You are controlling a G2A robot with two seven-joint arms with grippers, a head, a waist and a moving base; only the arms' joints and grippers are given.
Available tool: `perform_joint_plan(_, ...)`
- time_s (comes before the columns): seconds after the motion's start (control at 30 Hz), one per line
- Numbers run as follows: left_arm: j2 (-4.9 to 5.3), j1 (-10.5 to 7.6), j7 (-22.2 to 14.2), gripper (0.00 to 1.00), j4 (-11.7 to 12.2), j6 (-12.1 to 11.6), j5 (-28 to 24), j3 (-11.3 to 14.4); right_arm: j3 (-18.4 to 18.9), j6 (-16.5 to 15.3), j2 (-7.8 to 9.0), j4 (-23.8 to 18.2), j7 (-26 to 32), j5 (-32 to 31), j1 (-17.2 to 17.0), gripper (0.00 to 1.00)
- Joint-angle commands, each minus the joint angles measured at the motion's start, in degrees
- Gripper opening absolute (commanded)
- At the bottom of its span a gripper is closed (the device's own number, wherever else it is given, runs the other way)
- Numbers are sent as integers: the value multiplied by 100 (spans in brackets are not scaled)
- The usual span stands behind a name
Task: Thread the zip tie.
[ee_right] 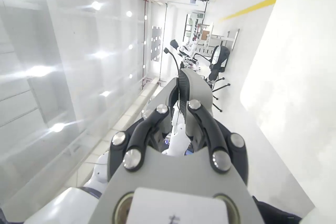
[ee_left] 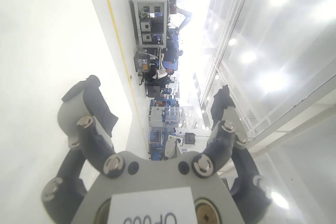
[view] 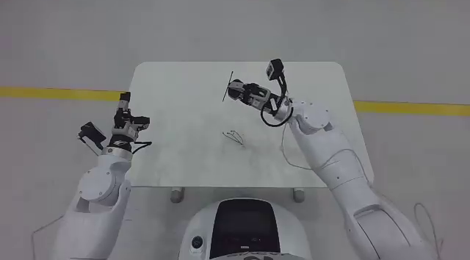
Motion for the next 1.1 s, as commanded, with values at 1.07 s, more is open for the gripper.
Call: perform_joint_plan(1.07, 24, 406, 789, 100, -452, -1027, 4373, 628, -115, 577, 20, -721, -1242, -445, -427, 0)
